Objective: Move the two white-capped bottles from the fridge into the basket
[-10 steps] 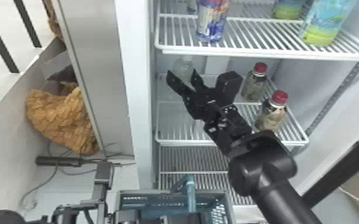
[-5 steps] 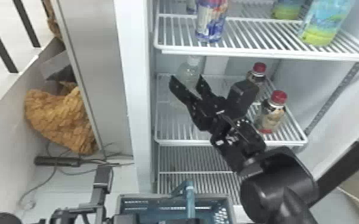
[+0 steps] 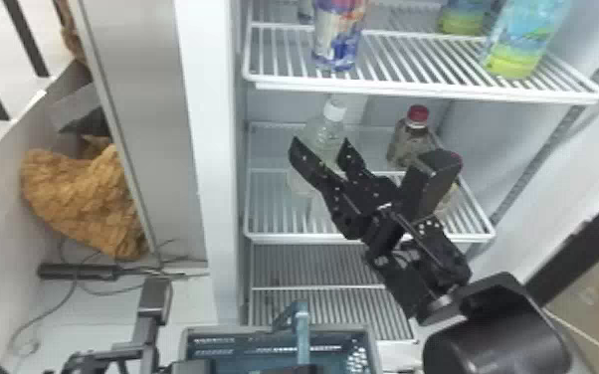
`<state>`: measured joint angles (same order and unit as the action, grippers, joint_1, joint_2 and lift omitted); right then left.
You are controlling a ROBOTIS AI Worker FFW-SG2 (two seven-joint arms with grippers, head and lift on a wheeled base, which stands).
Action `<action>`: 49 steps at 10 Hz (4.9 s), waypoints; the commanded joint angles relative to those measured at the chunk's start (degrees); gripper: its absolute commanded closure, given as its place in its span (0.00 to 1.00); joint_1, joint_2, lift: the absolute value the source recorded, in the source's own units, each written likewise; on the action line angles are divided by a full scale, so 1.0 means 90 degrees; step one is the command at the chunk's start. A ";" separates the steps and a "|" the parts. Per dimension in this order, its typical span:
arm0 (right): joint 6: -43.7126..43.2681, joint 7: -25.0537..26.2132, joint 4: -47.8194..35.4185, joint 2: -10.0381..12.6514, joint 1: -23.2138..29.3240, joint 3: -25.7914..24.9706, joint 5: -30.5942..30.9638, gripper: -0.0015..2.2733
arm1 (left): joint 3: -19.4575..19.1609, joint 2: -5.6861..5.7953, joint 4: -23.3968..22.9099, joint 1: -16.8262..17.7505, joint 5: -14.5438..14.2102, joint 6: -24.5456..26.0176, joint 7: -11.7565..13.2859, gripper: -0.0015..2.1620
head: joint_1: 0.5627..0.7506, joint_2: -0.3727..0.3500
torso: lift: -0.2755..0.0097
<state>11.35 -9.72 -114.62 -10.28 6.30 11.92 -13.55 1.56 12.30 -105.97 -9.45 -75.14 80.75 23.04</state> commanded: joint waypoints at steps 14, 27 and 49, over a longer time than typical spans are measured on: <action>0.3051 -0.0814 -0.4225 0.0185 0.3253 -0.1719 0.0413 0.35 | -0.0034 0.0039 -0.0014 -0.0043 0.0034 0.0153 0.0037 0.54 | 0.70 0.12 | 0.05; 0.7301 -0.1137 -0.4506 0.0175 0.3190 -0.1884 -0.0310 0.35 | -0.0059 0.0029 -0.0014 0.0003 0.0072 0.0137 0.0028 0.54 | 0.70 0.05 | 0.05; 0.3566 -0.0883 -0.3960 0.0312 0.3159 -0.1693 0.0299 0.25 | -0.0072 0.0020 -0.0014 -0.0028 0.0046 0.0121 0.0028 0.54 | 0.70 0.10 | 0.05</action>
<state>47.60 -17.63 -150.79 -7.55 34.29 -3.40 -10.65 0.91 12.48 -106.10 -9.66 -74.77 81.84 23.33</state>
